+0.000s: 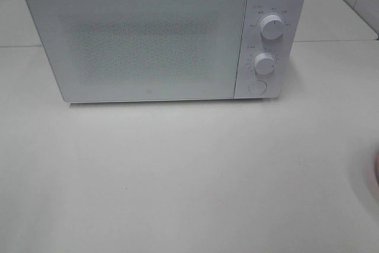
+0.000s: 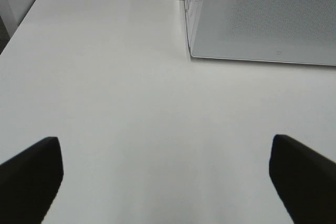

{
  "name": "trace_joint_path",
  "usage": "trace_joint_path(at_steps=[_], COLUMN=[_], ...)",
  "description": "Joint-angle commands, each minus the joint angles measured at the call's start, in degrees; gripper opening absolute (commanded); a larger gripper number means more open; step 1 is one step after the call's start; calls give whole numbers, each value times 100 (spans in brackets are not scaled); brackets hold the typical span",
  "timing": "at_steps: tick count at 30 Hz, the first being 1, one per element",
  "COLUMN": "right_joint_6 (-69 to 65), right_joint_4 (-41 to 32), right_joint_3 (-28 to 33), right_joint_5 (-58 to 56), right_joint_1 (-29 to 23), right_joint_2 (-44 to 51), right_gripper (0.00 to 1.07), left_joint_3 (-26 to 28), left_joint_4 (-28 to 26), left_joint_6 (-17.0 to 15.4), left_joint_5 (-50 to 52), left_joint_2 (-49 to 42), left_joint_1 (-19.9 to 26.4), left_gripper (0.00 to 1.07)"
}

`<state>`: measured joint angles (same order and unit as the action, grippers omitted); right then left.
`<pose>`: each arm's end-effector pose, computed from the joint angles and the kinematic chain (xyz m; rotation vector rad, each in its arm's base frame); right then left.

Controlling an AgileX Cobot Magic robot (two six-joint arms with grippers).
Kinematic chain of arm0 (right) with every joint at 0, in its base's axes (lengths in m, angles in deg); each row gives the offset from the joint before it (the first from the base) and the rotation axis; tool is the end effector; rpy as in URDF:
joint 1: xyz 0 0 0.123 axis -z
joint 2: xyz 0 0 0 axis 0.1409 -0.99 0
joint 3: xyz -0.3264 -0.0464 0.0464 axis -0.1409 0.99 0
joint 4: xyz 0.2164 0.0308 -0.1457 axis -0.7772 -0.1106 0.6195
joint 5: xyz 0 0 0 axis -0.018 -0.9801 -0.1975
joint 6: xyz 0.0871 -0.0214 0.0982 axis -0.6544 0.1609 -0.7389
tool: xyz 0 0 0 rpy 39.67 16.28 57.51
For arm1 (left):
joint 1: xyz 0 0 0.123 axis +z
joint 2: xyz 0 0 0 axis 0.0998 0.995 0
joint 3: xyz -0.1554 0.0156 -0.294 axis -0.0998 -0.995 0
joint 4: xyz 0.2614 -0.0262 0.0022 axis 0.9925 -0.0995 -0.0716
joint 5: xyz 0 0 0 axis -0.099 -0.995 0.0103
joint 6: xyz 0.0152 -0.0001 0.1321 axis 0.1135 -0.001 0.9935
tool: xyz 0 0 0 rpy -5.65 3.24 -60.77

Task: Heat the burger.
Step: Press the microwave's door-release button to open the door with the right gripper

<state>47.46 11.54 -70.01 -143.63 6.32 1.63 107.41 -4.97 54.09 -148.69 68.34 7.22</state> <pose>-0.0009 0.0058 0.2714 -0.0141 1.9577 0.0934 -0.0090 -0.0114 0.2688 -0.0345 2.0241 -0.1083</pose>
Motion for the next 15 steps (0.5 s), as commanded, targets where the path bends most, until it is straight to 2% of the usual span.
trace_joint_path(at_steps=[1, 5, 15], right_joint_6=[-69, -189, -183], right_joint_4=[-6, -11, -6], right_joint_3=[-52, -155, -201], right_joint_5=[138, 390, 1243], right_joint_1=[29, 29, 29], right_joint_2=[166, 126, -865], right_gripper=[76, 76, 76], left_joint_3=[-6, -6, -6], left_joint_4=[-34, -34, -34], left_joint_6=[0, 0, 0], left_joint_5=[-17, -17, -17], left_joint_2=[-80, -80, -80], left_joint_1=[-23, -23, -23], left_gripper=[100, 100, 100])
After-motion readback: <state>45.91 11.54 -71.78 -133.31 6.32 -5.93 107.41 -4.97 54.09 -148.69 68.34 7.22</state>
